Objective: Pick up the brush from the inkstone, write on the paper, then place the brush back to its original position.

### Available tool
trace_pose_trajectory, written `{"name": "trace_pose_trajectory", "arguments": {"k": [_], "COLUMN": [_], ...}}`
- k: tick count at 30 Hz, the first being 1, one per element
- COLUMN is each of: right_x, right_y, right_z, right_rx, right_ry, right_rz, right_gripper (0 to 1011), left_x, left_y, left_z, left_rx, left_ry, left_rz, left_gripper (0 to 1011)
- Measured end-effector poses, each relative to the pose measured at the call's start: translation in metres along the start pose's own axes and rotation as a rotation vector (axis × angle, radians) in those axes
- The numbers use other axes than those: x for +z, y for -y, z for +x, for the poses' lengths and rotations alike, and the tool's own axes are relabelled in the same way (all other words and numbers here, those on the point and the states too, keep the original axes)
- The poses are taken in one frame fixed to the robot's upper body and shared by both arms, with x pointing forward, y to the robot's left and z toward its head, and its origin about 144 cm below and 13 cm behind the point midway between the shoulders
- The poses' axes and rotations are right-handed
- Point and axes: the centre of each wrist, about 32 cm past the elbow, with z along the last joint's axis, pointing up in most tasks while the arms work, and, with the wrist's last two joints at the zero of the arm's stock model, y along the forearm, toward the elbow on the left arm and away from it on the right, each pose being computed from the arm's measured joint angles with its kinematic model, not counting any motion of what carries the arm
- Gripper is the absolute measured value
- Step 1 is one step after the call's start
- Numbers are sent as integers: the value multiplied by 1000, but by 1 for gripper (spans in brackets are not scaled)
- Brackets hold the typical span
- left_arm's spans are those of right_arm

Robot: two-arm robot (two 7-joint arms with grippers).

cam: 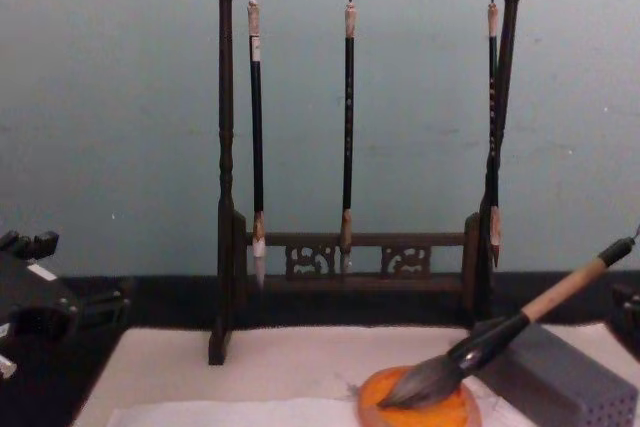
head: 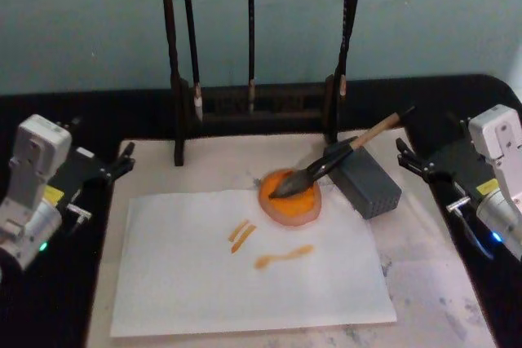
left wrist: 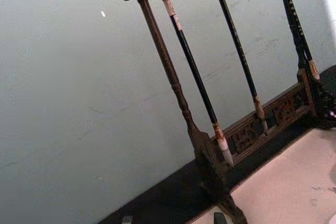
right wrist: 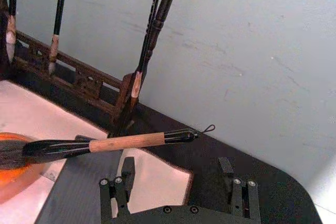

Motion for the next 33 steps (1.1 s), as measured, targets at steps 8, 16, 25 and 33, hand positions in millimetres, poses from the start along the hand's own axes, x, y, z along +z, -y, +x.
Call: {"name": "trace_pose_trajectory", "arguments": {"k": [8, 16, 25, 33], "right_x": [5, 12, 14, 11], "right_y": [6, 12, 13, 11], "right_z": [-1, -2, -2, -2], "right_rx": [24, 67, 74, 74], "right_ry": [-55, -228, -476, -736], "right_rz": [8, 12, -10, -54], "right_gripper": [1000, 1000, 1000, 1000], "left_x": [0, 0, 0, 0], "left_y": [0, 0, 0, 0], "left_z": [0, 0, 0, 0], "left_rx": [0, 0, 0, 0], "left_ry": [0, 0, 0, 0], "left_rz": [0, 0, 0, 0], "left_gripper": [1001, 1001, 1001, 1001]}}
